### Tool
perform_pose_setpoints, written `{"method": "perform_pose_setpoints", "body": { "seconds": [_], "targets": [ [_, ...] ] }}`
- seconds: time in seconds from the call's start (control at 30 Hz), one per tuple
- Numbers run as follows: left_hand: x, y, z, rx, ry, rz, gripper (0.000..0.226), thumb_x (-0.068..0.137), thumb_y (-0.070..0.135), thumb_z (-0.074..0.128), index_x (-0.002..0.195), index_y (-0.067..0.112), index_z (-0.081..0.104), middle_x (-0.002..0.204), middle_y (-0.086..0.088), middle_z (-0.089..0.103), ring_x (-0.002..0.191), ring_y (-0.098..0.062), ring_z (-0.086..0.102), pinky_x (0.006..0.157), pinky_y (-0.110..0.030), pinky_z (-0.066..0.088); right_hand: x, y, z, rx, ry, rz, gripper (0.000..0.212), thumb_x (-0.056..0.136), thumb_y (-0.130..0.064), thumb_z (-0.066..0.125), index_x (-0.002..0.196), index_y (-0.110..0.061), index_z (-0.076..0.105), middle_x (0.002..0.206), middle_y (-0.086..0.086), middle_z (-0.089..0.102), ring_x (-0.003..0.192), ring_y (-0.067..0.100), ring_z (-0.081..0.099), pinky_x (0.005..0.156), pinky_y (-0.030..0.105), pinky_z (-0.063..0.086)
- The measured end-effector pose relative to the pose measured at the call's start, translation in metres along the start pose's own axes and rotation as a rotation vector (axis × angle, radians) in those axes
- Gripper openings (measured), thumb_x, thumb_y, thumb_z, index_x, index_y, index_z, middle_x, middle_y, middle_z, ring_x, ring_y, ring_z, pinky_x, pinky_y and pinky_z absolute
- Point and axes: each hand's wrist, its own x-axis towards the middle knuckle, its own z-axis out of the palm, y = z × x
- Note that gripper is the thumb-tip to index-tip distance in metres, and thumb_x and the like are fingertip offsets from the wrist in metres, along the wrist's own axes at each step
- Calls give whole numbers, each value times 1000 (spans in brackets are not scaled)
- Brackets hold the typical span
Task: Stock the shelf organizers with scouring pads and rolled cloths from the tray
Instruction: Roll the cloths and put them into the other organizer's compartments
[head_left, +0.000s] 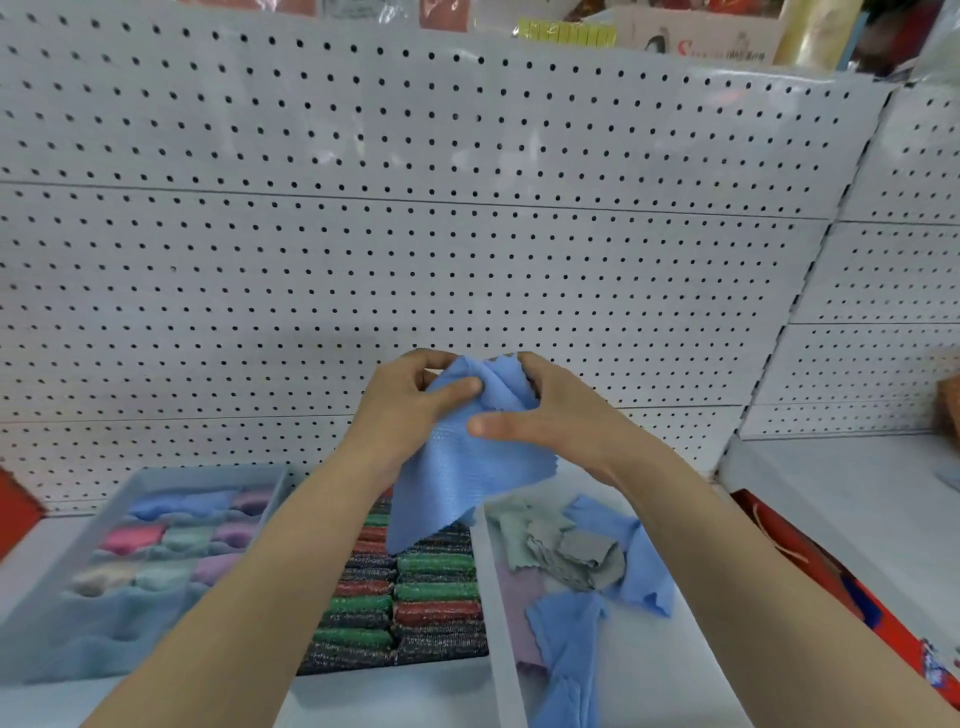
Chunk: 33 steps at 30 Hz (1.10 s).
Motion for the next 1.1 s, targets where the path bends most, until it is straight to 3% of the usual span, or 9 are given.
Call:
{"method": "perform_pose_setpoints", "body": {
  "seconds": [0.1, 0.17, 0.33, 0.47, 0.53, 0.6, 0.73, 0.87, 1.1],
  "targets": [
    [-1, 1, -7, -75, -12, -20, 18, 85, 23, 76, 102, 22, 71, 97, -2, 75, 95, -24, 71, 82, -39, 58, 7, 0, 1, 160, 191, -86, 23, 84, -19, 77, 101, -8, 67, 96, 12, 73, 79, 15, 67, 74, 32, 53],
    [-1, -4, -15, -88, -106, -17, 31, 80, 24, 80, 109, 24, 69, 103, 2, 74, 102, -21, 70, 78, -29, 58, 11, -3, -4, 264, 232, -54, 16, 89, -19, 73, 97, -6, 70, 92, 19, 73, 76, 18, 64, 74, 35, 51],
    [1, 0, -23, -23, -323, 97, 77, 74, 21, 85, 140, 36, 49, 121, 9, 67, 119, -5, 59, 96, -25, 50, 13, -22, -8, 121, 70, -48, 18, 91, -26, 69, 89, -9, 73, 78, 5, 71, 67, 15, 60, 65, 28, 48],
    [7, 14, -21, 12, -189, 100, 55, 79, 10, 80, 128, 25, 61, 93, -6, 71, 91, -9, 69, 81, -22, 52, 18, -29, -14, 75, -38, -45, 23, 83, -35, 77, 97, -18, 73, 91, 10, 74, 78, 17, 66, 75, 34, 50],
    [6, 14, -23, 18, -105, 104, 38, 83, 8, 76, 116, 23, 67, 97, -3, 72, 92, -8, 67, 83, -21, 52, 18, -26, -23, 14, -78, 43, 38, 72, -39, 84, 102, -21, 70, 88, 3, 73, 77, 14, 66, 73, 33, 48],
    [7, 9, -29, -70, -48, 71, 30, 86, 8, 72, 111, 23, 69, 107, 1, 73, 100, -11, 67, 87, -24, 54, 16, -19, -28, -49, -112, 112, 32, 75, -29, 85, 99, -17, 69, 79, -4, 69, 68, 9, 60, 66, 29, 45],
    [9, 7, -36, -234, 15, -32, 16, 90, 16, 68, 105, 20, 73, 104, -1, 74, 96, -17, 68, 84, -32, 54, 16, -12, -28, 105, 36, 87, 7, 83, -15, 77, 86, -15, 71, 78, -1, 67, 67, 9, 56, 67, 28, 43],
    [9, 15, -40, -279, 51, -22, 11, 93, 21, 65, 90, 13, 72, 81, 4, 71, 73, -9, 66, 71, -24, 51, 21, -20, -27, 235, 148, -5, 9, 83, -13, 76, 91, -17, 75, 85, -4, 72, 75, 7, 61, 75, 28, 47],
    [14, 33, -56, -106, 143, 109, 13, 87, 4, 70, 87, 17, 69, 78, -1, 68, 71, -9, 62, 78, -30, 51, 28, -35, -26, 454, 317, -106, 12, 80, -7, 78, 89, -13, 74, 89, 9, 77, 85, 19, 70, 94, 39, 54]
  ]
}}
